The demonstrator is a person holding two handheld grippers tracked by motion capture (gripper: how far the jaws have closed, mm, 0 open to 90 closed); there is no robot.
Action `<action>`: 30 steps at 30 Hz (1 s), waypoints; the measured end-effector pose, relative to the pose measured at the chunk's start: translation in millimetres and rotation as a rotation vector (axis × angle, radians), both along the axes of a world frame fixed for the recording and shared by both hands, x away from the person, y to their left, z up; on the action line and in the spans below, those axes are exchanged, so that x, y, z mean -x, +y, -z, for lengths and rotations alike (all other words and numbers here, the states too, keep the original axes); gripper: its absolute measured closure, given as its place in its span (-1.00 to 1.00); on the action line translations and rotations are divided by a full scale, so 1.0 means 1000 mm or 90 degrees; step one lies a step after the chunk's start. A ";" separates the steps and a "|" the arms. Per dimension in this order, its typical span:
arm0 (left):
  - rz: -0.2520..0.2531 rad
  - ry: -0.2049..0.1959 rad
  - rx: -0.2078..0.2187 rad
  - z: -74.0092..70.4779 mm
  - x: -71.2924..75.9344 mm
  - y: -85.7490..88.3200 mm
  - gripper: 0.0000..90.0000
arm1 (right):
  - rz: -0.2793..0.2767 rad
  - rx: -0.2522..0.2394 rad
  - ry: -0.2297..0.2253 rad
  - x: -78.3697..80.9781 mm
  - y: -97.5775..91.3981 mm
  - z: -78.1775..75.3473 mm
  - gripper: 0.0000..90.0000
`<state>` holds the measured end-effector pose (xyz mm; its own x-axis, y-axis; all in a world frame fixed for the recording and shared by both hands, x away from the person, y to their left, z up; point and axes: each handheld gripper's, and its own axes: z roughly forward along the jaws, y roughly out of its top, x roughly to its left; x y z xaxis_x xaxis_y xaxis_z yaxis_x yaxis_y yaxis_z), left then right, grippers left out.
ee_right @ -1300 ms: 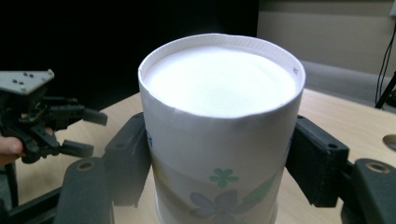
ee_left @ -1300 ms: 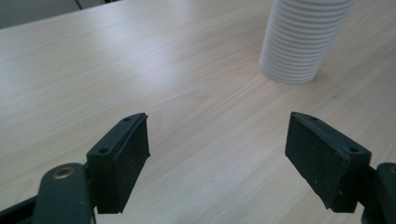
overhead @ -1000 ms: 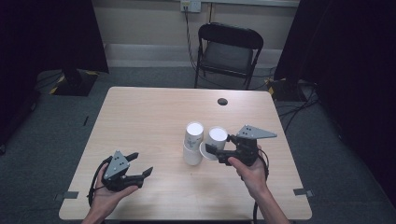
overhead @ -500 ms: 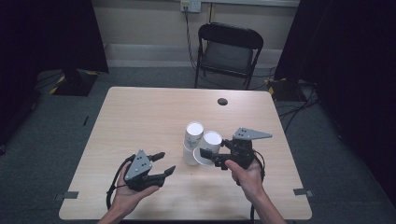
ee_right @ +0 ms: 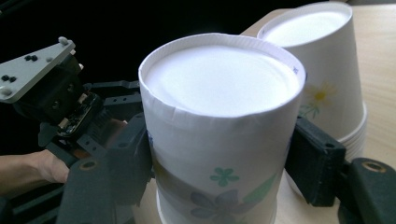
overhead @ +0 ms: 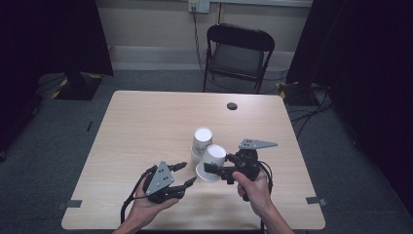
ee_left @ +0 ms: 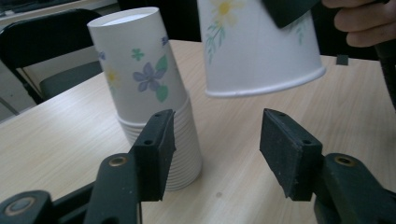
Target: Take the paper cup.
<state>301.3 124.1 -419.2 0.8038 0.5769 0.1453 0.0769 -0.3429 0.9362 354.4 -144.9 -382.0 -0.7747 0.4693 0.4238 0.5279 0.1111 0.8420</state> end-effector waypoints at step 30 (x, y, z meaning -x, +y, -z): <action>-0.012 -0.090 -0.022 0.014 0.007 -0.012 0.32 | -0.022 -0.045 0.146 -0.004 0.014 0.018 -0.29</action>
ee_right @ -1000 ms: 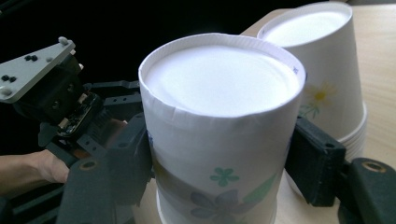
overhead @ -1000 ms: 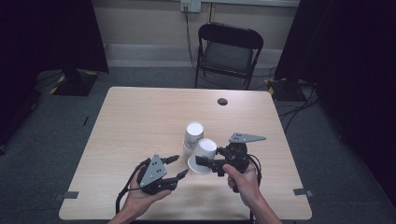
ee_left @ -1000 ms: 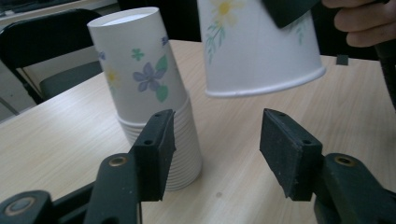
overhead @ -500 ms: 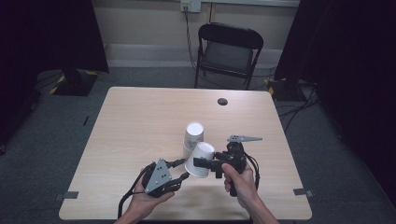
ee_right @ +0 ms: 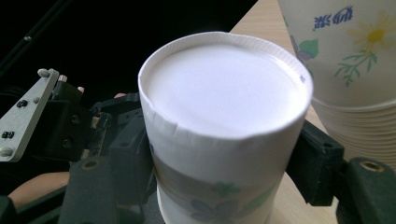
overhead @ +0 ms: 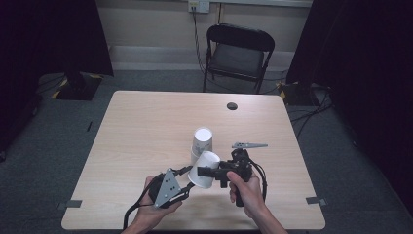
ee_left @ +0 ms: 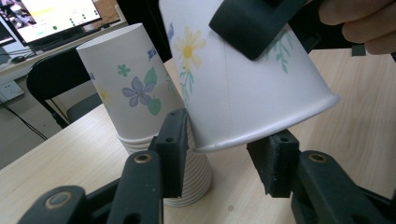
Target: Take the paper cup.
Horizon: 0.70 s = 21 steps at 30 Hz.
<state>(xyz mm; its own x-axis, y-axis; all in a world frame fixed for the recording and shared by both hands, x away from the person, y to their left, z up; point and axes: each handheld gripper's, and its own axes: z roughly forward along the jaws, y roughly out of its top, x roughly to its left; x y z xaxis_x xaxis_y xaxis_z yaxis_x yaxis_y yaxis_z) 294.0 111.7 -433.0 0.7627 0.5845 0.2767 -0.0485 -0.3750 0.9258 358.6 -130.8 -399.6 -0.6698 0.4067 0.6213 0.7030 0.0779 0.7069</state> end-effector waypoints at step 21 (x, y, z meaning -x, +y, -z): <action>-0.009 0.043 0.004 -0.001 -0.003 0.006 0.86 | -0.003 0.012 -0.010 0.001 0.002 0.001 -0.43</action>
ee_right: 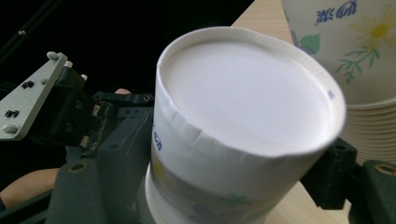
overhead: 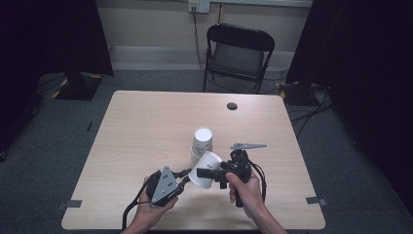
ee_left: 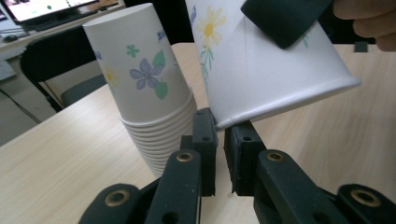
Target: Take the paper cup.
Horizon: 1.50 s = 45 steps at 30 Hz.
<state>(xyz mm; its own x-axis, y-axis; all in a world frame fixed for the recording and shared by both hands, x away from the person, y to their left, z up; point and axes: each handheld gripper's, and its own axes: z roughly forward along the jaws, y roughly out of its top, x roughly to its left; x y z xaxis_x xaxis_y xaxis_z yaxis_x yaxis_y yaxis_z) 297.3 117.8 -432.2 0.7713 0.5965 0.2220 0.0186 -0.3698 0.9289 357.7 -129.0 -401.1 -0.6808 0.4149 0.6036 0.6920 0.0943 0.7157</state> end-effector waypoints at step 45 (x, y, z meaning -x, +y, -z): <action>0.062 0.216 0.086 0.004 -0.016 0.012 0.95 | 0.015 -0.004 -0.171 0.007 -0.014 -0.022 -0.48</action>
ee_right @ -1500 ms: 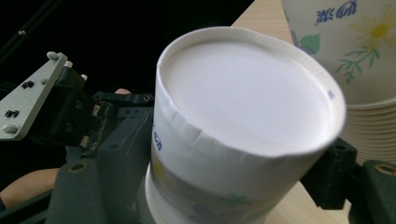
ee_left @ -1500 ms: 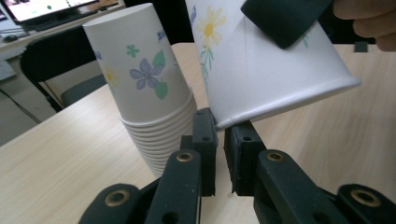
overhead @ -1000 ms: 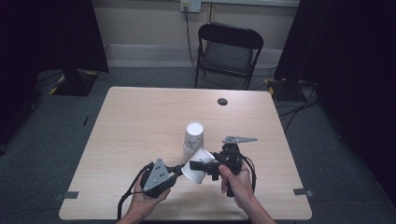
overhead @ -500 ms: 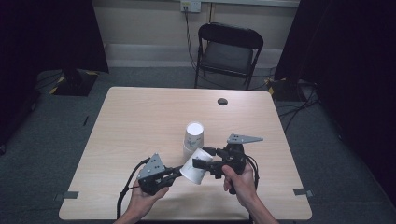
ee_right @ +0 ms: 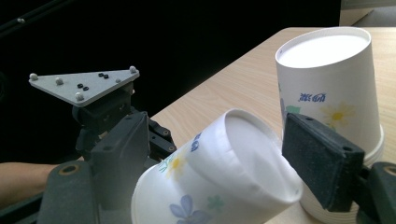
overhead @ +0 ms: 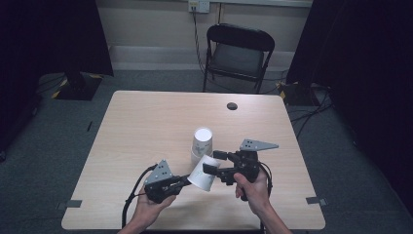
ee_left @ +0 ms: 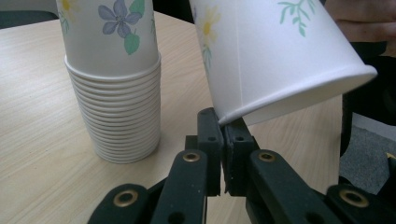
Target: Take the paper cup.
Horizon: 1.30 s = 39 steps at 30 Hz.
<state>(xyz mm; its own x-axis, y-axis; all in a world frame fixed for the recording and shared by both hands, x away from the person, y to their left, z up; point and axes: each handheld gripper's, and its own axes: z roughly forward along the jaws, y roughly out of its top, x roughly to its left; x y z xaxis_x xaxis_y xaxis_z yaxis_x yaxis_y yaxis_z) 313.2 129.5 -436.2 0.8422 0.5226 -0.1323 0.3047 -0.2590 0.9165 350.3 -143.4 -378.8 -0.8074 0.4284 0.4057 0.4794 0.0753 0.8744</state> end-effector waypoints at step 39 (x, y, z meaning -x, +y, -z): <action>0.059 0.102 -0.057 0.001 -0.013 0.000 0.96 | -0.184 0.247 -0.233 0.018 0.013 0.009 -0.59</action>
